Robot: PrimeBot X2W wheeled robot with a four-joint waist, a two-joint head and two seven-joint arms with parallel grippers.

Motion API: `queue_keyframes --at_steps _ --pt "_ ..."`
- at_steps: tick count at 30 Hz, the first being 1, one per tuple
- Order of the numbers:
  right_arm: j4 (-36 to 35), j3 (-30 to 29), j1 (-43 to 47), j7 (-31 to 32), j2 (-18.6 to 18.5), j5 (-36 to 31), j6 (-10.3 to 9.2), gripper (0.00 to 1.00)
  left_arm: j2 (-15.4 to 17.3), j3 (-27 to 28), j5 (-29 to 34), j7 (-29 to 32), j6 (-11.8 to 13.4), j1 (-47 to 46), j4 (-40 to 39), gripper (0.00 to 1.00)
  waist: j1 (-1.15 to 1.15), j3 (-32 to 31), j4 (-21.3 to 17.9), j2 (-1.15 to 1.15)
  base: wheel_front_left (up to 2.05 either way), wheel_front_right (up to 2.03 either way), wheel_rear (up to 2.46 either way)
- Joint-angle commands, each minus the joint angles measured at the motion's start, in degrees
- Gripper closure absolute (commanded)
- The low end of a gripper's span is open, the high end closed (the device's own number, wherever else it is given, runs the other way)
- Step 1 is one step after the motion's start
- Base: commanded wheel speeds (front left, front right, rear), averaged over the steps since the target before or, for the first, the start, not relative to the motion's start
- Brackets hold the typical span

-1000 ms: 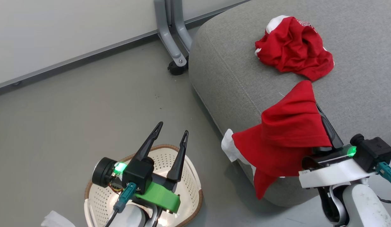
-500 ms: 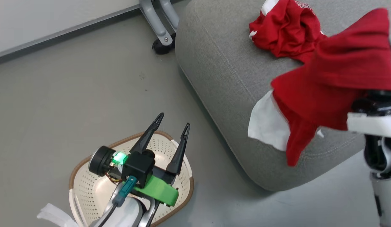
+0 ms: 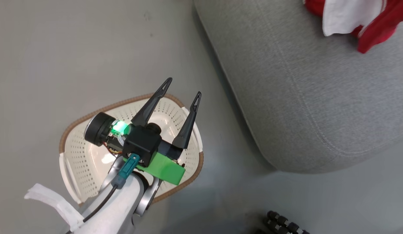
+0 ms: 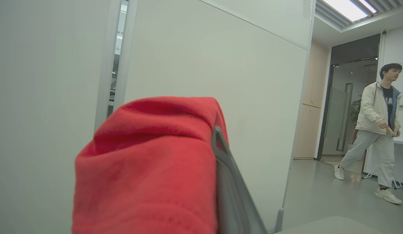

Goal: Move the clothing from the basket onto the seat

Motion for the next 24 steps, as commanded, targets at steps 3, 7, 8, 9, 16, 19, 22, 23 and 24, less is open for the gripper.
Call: queue_keyframes --at_steps 3,7,8,9,16,19,22,23,24 --pt "8.92 0.41 -2.24 -0.15 -1.22 -1.08 -0.02 1.00 0.51 -0.03 1.05 0.14 0.21 -1.99 -0.24 0.00 -0.01 9.08 5.23 0.00 0.00 0.00 0.00" --pt "20.71 2.46 -3.50 -0.15 -1.46 -1.03 -0.04 1.00 0.30 -0.22 0.97 -0.23 0.27 -2.56 0.24 0.00 -0.01 10.44 6.79 0.00 0.00 0.00 0.00" --pt "23.42 2.42 -3.77 -0.15 -1.45 -1.36 -0.04 1.00 0.23 -0.32 1.01 -0.31 0.24 -2.67 0.40 0.00 -0.01 10.57 7.18 0.00 0.00 0.00 0.00" --pt "25.55 2.51 -3.82 -0.15 -1.30 -1.43 -0.04 1.00 0.15 -0.40 1.06 -0.45 0.23 -2.75 0.57 0.00 -0.01 10.59 7.52 0.00 0.00 0.00 0.00" --pt "30.05 -3.08 -2.92 -0.15 0.69 -3.62 -0.04 0.00 -1.45 0.01 -0.60 -1.95 1.11 -0.98 3.13 0.00 -0.01 7.30 9.04 0.00 0.00 0.00 0.00" --pt "26.27 -4.12 1.03 -0.15 1.95 -6.13 -0.04 0.00 -2.43 0.55 -1.94 -2.72 1.59 0.13 4.70 0.00 -0.01 4.12 9.59 0.00 0.00 0.00 0.00" --pt "20.52 -3.83 6.08 -0.15 3.75 -8.43 -0.04 0.00 -3.54 1.59 -3.66 -3.96 2.11 1.48 6.84 0.00 -0.01 -0.59 10.09 0.00 0.00 0.00 0.00" --pt "19.06 -3.09 7.93 -0.15 4.35 -8.77 -0.04 0.00 -3.95 1.97 -4.04 -4.15 2.46 2.05 7.43 0.00 -0.01 -1.92 10.23 0.00 0.00 0.00 0.00" --pt "17.35 -2.01 10.32 -0.15 5.26 -9.17 -0.04 0.00 -4.41 2.27 -4.50 -4.52 2.47 2.89 8.13 0.00 -0.01 -3.82 10.40 0.00 0.00 0.00 0.00"
